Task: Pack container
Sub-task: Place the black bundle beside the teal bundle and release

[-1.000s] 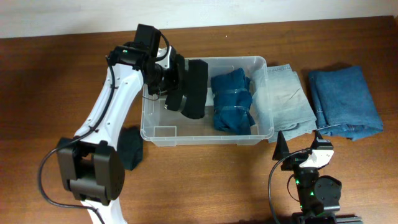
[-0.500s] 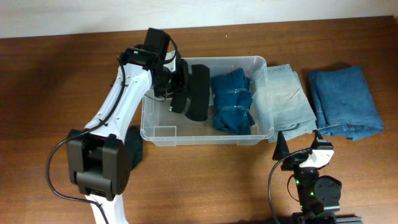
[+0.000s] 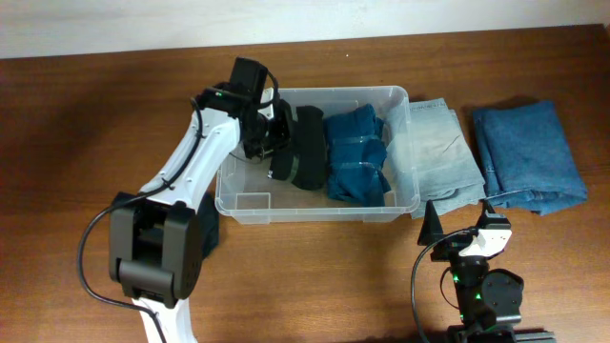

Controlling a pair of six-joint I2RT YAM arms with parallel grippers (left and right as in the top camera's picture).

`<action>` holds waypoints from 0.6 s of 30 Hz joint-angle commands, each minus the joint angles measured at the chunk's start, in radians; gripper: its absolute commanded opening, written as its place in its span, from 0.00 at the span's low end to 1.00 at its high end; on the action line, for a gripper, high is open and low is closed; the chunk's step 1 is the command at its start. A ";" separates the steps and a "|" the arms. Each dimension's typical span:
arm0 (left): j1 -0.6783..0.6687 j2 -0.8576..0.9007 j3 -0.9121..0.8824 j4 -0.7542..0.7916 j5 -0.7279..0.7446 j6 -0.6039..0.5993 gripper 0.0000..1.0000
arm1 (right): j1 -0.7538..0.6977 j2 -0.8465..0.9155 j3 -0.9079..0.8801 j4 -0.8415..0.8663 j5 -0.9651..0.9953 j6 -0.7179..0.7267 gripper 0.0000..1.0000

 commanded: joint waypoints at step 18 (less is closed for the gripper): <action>-0.052 -0.003 -0.014 0.054 0.037 -0.004 0.82 | 0.007 -0.008 -0.007 -0.004 -0.002 0.006 0.99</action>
